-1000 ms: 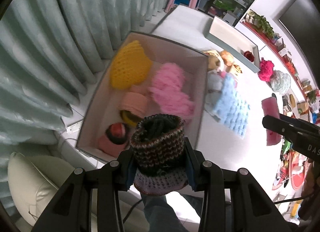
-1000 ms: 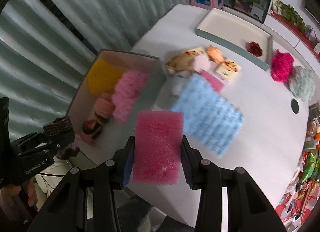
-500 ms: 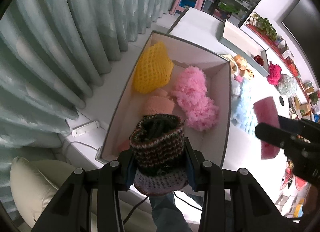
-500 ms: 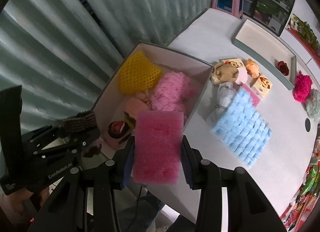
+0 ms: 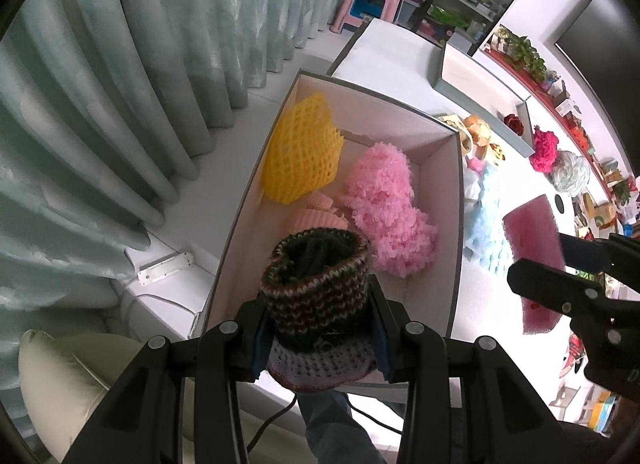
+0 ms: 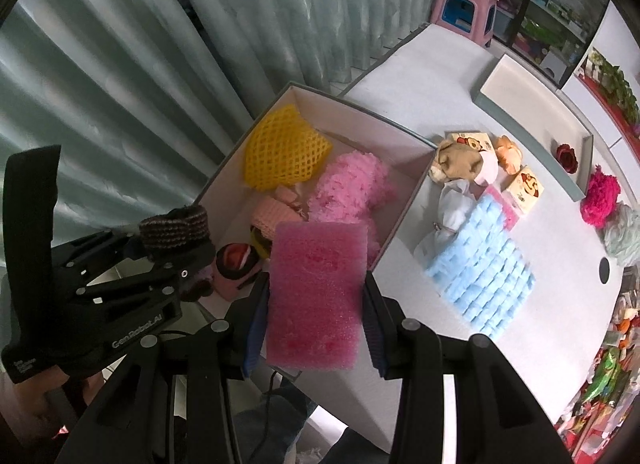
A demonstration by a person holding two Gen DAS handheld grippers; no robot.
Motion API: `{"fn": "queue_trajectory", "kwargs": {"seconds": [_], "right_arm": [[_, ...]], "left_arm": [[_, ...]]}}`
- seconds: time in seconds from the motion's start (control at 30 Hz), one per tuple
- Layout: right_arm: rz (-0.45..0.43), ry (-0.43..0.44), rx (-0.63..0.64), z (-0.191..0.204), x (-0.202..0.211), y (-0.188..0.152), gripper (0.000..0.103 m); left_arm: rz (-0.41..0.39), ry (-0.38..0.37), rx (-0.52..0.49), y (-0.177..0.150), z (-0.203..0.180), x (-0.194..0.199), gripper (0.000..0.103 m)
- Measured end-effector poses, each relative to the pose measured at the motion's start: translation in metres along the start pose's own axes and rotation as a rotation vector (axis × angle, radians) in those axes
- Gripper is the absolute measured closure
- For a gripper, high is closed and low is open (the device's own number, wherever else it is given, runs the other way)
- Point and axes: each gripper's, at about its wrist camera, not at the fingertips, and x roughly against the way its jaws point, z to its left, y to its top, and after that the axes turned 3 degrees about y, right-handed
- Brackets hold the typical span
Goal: Organize soft objects
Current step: 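Lower the knitted cup and pink sponge into the white box and release both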
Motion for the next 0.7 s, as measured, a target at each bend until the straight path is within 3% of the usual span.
{"fn": "queue_trajectory", "kwargs": {"seconds": [0.17,0.7], "right_arm": [[0.006,-0.005,0.002,0.0019,-0.0001,0.0018,0.057],[0.037,0.001,-0.005,0.0060,-0.0044,-0.0028,0.057]], "left_arm": [[-0.009,-0.030,0.008,0.0017,0.0021,0.0021,0.061],[0.010,-0.011,-0.023,0.0029,-0.0061,-0.0029,0.061]]}}
